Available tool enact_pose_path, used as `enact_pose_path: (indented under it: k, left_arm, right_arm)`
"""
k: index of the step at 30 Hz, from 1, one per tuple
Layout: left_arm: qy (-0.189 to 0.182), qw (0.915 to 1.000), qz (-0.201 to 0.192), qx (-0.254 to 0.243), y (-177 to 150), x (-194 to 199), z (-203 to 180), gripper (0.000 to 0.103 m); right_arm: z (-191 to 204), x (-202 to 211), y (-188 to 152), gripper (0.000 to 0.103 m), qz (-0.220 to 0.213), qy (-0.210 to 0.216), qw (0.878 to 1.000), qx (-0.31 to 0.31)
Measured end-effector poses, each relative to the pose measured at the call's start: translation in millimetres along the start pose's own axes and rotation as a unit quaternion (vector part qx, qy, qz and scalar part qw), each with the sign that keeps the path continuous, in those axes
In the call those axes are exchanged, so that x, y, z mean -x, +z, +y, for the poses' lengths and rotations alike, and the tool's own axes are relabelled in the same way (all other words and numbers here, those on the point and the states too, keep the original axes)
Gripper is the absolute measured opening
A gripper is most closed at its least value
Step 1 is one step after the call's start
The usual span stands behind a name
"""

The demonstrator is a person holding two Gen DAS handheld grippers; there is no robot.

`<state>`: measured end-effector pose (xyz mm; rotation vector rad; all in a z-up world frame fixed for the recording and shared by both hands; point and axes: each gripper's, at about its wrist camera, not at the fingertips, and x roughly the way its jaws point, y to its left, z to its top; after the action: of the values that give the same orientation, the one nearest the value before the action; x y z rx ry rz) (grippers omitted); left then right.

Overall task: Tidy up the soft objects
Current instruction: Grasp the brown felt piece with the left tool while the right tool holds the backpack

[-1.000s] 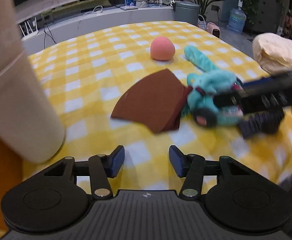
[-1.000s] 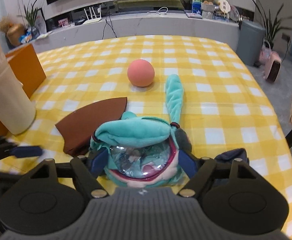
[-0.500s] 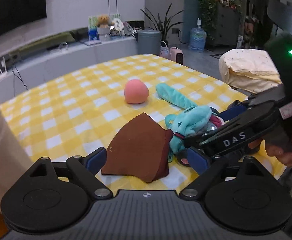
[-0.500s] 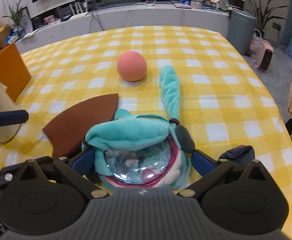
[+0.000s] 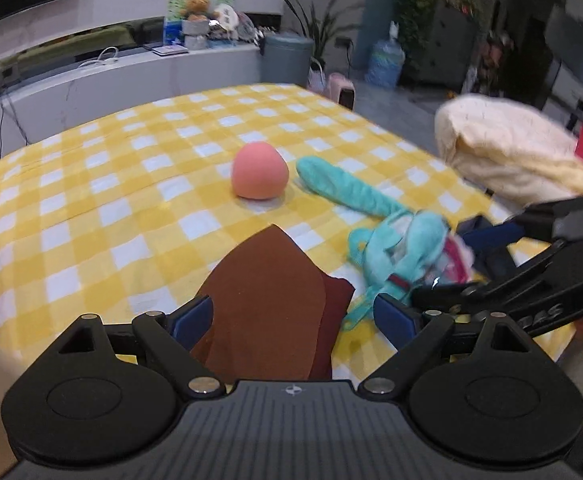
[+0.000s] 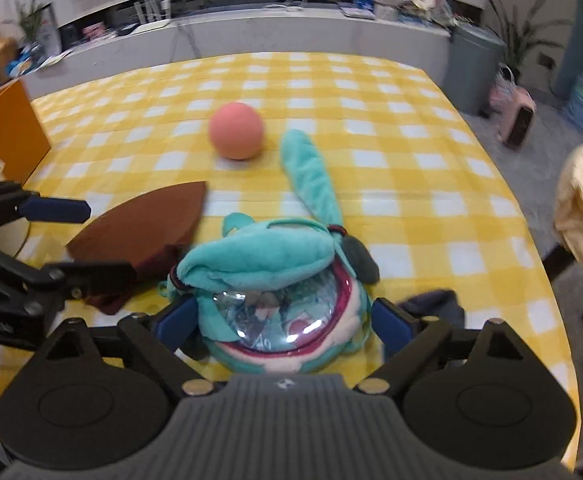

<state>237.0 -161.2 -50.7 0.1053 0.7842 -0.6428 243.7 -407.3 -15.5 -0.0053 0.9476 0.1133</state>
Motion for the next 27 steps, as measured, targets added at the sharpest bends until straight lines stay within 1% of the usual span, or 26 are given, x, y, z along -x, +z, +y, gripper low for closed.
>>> enact_pose_path:
  k: [2,5,6,8,13,14,15,16,17,18,20,21,22,24,26,27]
  left_arm:
    - [0.011,0.9996,0.013,-0.021,3.0,-10.5,-5.9,0.103]
    - [0.043,0.9976,0.029,-0.046,9.1,-24.6,-9.0,0.103]
    - [0.047,0.9970,0.037,-0.050,10.8,-29.4,-8.1,0.103]
    - [0.038,0.9955,0.073,-0.048,12.1,-42.8,-3.5,0.103]
    - [0.033,0.9935,0.075,-0.079,10.3,-49.3,-8.7,0.102]
    - [0.029,0.9939,0.074,-0.076,9.7,-48.5,-8.5,0.096]
    - [0.031,0.9940,0.073,-0.075,10.0,-48.2,-8.3,0.077]
    - [0.034,0.9943,0.070,-0.072,9.6,-45.6,-7.5,0.064]
    - [0.039,0.9945,0.067,-0.071,10.7,-42.8,-7.4,0.059]
    - [0.044,0.9948,0.065,-0.065,10.9,-38.4,-5.6,0.049]
    - [0.032,0.9961,0.069,-0.045,9.2,-28.4,-2.2,0.031]
    - [0.024,0.9963,0.072,-0.038,9.4,-24.2,-2.4,0.013]
    - [0.017,0.9965,0.076,-0.031,7.9,-19.0,-2.4,0.005]
    - [-0.002,0.9973,0.072,-0.015,1.8,-6.7,-2.9,0.004]
    - [0.006,0.9982,0.057,-0.019,-6.7,6.5,-8.4,0.004]
    - [0.013,0.9984,0.049,-0.026,-12.4,14.5,-12.1,0.004]
  right_arm:
    - [-3.0,1.9,-2.8,0.099,0.003,0.000,1.000,0.003]
    - [0.8,5.6,-7.3,0.100,-0.006,-0.009,0.999,0.037]
    - [1.2,6.0,-7.3,0.100,-0.008,-0.008,0.999,0.040]
    - [1.8,5.5,-6.6,0.100,-0.009,-0.006,0.999,0.037]
    - [6.9,8.9,-7.2,0.100,-0.023,-0.007,0.998,0.052]
    - [7.5,9.9,-7.5,0.100,-0.026,-0.007,0.998,0.055]
    - [7.7,9.7,-7.3,0.100,-0.027,-0.007,0.998,0.056]
    - [7.9,9.7,-7.2,0.100,-0.028,-0.008,0.998,0.057]
    - [7.3,10.4,-7.0,0.100,-0.030,-0.010,0.998,0.057]
    - [6.2,11.4,-6.3,0.100,-0.035,-0.011,0.998,0.054]
    - [1.4,14.9,-4.9,0.100,-0.047,-0.004,0.998,0.040]
    - [-1.7,17.1,-4.5,0.100,-0.052,0.005,0.998,0.030]
    - [-4.5,20.0,-4.4,0.100,-0.061,0.017,0.998,0.021]
    - [-6.5,23.8,-3.5,0.100,-0.075,0.026,0.997,0.018]
    - [-7.9,25.3,-1.6,0.100,-0.084,0.020,0.996,0.010]
    - [-9.6,26.6,-1.2,0.100,-0.087,0.026,0.996,0.002]
